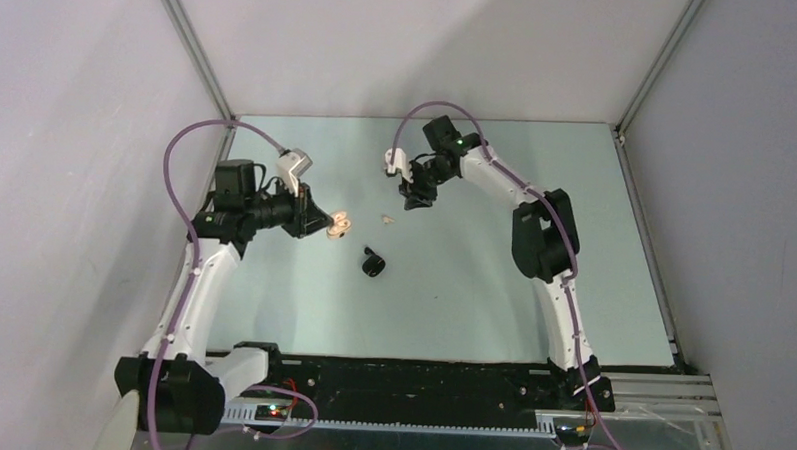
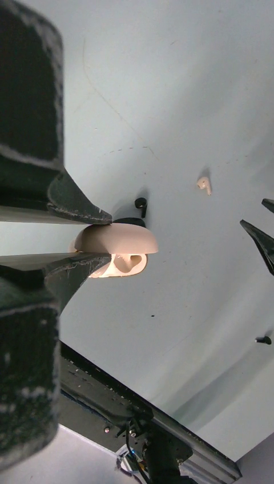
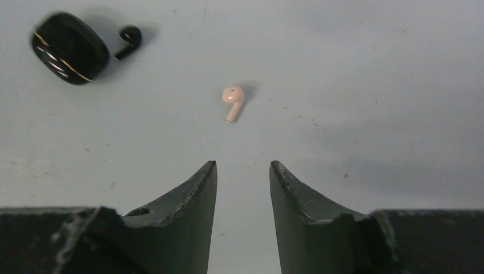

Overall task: Insert the wireless bluetooth earbuds into the charging case
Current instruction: Move the earbud to the center of the board.

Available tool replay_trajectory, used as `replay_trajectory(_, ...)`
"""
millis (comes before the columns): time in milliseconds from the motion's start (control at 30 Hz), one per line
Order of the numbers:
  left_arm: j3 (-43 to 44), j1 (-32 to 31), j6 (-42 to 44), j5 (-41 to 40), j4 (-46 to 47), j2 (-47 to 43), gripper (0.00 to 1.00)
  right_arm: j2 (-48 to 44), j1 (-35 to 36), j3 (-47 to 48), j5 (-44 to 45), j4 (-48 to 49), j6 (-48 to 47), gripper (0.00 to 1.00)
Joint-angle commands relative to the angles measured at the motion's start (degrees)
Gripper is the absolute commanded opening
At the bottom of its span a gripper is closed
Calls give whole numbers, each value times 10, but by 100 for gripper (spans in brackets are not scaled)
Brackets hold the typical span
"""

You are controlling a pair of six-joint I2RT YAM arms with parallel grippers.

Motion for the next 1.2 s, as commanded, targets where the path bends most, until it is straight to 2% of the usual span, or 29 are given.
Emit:
replay_trajectory(0,-11,4,-14,-10,-8,-39,0,31,19,42,53,7,-98,44)
replay_trajectory(300,-28,21,-20,-15,-23,-75,0,112,47,113,76,6,-89,46)
replay_trajectory(633,-37,25,-22,-15,-25,-84,0,127,72,111,71,-11,-113,46)
replay_trajectory(1000,-45,29,-20,-14,-25,-88,0,138,83,112,81,-30,-133,39)
replay_trajectory(1167,-47,29,-18,-13,-26,-90,0,140,85,112,97,-45,-134,33)
